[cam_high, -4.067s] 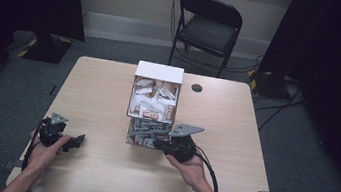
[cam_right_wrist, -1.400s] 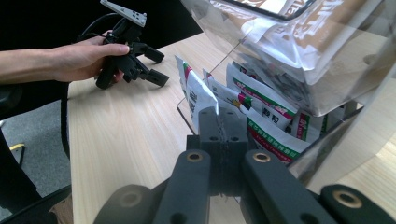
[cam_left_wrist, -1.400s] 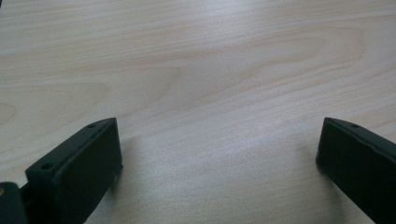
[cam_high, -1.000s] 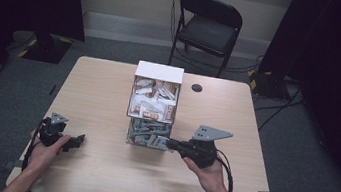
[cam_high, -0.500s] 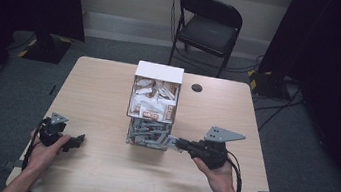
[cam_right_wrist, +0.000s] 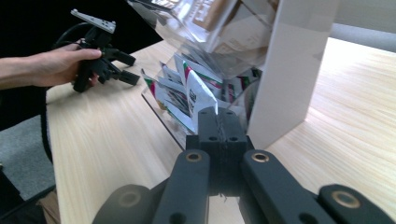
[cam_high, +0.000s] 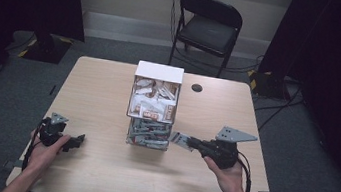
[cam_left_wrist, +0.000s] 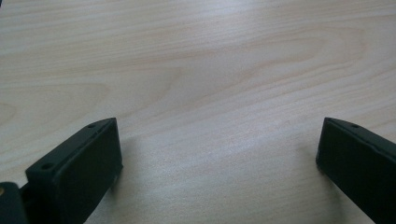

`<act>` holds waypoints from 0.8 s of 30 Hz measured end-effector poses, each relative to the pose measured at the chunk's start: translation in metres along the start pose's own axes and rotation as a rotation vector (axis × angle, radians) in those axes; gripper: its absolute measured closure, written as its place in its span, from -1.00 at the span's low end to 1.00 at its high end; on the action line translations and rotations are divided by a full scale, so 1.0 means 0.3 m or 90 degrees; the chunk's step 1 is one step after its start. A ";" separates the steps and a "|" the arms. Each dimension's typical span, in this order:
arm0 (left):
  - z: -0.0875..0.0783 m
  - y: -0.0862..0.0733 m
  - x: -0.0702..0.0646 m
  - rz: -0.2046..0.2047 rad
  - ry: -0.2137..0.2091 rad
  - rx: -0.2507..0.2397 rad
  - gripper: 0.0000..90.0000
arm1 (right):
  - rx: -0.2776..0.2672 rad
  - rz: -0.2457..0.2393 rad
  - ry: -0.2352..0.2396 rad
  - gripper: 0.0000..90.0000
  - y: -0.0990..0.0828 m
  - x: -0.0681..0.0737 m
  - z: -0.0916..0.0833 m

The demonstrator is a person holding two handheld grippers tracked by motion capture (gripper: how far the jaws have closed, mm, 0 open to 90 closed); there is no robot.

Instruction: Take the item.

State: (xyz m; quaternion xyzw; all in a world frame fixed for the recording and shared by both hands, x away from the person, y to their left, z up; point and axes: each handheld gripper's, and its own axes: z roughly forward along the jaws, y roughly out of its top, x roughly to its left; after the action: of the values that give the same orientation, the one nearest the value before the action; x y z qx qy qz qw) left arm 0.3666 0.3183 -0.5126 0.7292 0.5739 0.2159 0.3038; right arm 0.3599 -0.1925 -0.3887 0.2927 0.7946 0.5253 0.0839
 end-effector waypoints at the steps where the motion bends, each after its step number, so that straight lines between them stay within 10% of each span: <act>1: 0.000 0.000 0.000 0.000 0.000 0.000 -1.00 | 0.000 0.000 -0.003 1.00 -0.002 -0.004 -0.005; 24: 0.000 0.000 0.000 0.000 0.000 0.000 -1.00 | -0.017 0.020 -0.064 1.00 0.017 -0.111 -0.042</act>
State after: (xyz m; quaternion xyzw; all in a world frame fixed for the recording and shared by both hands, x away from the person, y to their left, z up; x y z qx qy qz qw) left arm 0.3666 0.3184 -0.5125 0.7292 0.5739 0.2161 0.3035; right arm 0.3834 -0.2194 -0.3845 0.3299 0.7778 0.5216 0.1192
